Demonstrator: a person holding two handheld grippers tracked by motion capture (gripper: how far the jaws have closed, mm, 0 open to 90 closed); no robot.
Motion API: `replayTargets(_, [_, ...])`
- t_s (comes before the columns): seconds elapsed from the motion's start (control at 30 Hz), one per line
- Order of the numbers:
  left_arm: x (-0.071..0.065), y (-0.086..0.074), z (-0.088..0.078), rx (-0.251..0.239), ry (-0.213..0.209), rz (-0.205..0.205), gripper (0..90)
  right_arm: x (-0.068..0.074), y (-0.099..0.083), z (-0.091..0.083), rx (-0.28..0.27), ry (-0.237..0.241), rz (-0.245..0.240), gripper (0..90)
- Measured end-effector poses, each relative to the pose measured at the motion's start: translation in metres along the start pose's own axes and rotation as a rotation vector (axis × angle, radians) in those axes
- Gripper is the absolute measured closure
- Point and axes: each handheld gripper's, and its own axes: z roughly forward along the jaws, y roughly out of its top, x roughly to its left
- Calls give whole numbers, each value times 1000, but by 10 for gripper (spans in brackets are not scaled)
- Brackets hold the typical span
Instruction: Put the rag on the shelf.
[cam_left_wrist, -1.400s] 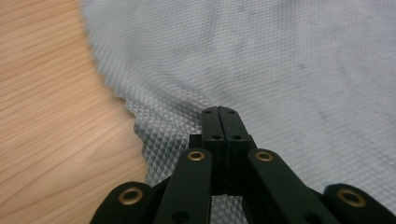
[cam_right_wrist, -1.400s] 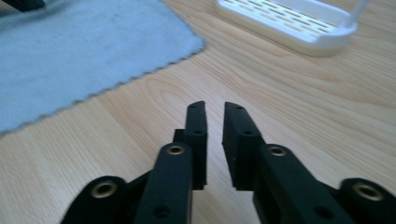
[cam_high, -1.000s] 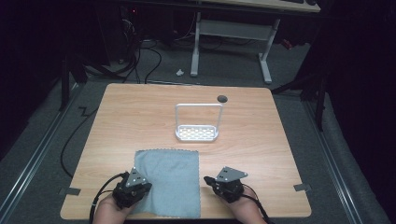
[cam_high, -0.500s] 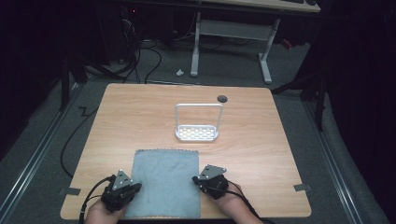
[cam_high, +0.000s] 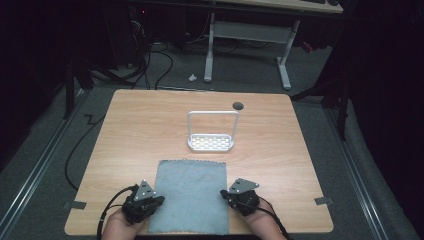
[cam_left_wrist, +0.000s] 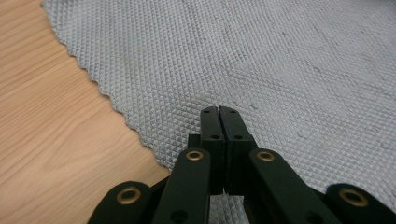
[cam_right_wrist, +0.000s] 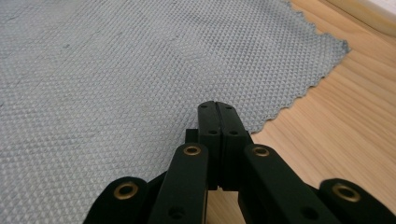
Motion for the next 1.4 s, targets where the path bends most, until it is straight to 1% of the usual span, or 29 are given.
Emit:
replayTargets(0.07, [-5, 6, 6, 2, -23, 21, 889, -4, -7, -7, 1, -25, 22, 900])
replayTargets(0.1, [-5, 6, 6, 2, -23, 21, 889, -4, -7, -7, 1, -25, 22, 900])
replayTargets(0.13, [-9, 11, 11, 5, -43, 41, 889, -8, -14, -13, 4, -47, 34, 900])
replayTargets(0.17, [-9, 11, 11, 5, -43, 41, 889, -8, -14, -13, 4, -47, 34, 900])
replayTargets(0.2, [-13, 15, 15, 6, -61, 55, 889, -12, -20, -19, 3, -64, 54, 900])
replayTargets(0.33, [-19, 21, 23, 4, -105, 72, 889, -18, -30, -28, 5, -97, 85, 900])
replayTargets(0.4, [-21, 22, 24, 5, -112, 76, 889, -19, -32, -30, 3, -103, 91, 900])
replayTargets(0.43, [-24, 24, 26, 8, -121, 93, 889, -21, -35, -33, 3, -114, 98, 900])
replayTargets(0.47, [-25, 25, 27, 10, -124, 100, 889, -22, -36, -34, 4, -118, 106, 900])
replayTargets(0.57, [-27, 25, 27, 11, -132, 106, 889, -24, -38, -35, 3, -124, 111, 900])
replayTargets(0.73, [-27, 23, 26, 6, -140, 88, 876, -25, -37, -35, 7, -124, 108, 900])
replayTargets(0.77, [-27, 23, 25, 5, -144, 81, 862, -25, -37, -35, 6, -123, 111, 900])
replayTargets(0.83, [-24, 21, 22, -14, -124, 64, 818, -26, -38, -36, 1, -122, 118, 900])
replayTargets(0.87, [-21, 20, 20, -35, -117, 45, 802, -27, -38, -37, -14, -117, 122, 897])
replayTargets(0.93, [-10, 19, 15, -79, -94, -15, 748, -30, -39, -43, -52, -117, 147, 882])
replayTargets(0.97, [-10, 19, 15, -79, -94, -15, 705, -30, -39, -43, -52, -117, 147, 882])
replayTargets(1.0, [-4, 20, 13, -95, -89, -55, 674, -31, -39, -46, -66, -120, 158, 880])
replayTargets(1.03, [9, 24, 13, -125, -61, -110, 647, -34, -40, -50, -87, -129, 160, 878])
replayTargets(1.07, [15, 28, 14, -124, -24, -112, 620, -35, -40, -51, -91, -127, 165, 874])
replayTargets(1.1, [15, 28, 14, -124, -24, -112, 596, -35, -40, -51, -91, -127, 165, 874])
replayTargets(1.13, [21, 32, 16, -131, 2, -126, 596, -36, -41, -51, -93, -121, 167, 871])
replayTargets(1.17, [34, 41, 23, -160, 18, -181, 575, -37, -41, -50, -93, -110, 166, 865])
replayTargets(1.2, [34, 41, 23, -160, 18, -181, 566, -37, -41, -50, -94, -107, 166, 861])
replayTargets(1.23, [43, 50, 34, -156, 34, -209, 566, -38, -41, -50, -99, -103, 166, 859])
replayTargets(1.27, [43, 50, 34, -156, 34, -209, 570, -37, -40, -50, -103, -100, 166, 857])
replayTargets(1.3, [49, 57, 46, -139, 60, -204, 576, -37, -40, -50, -106, -96, 161, 854])
replayTargets(1.33, [49, 57, 46, -139, 60, -204, 585, -36, -40, -51, -107, -94, 159, 851])
replayTargets(1.37, [52, 60, 51, -128, 67, -210, 585, -36, -40, -51, -107, -94, 159, 851])
replayTargets(1.4, [55, 63, 58, -125, 63, -220, 604, -35, -40, -51, -107, -87, 149, 848])
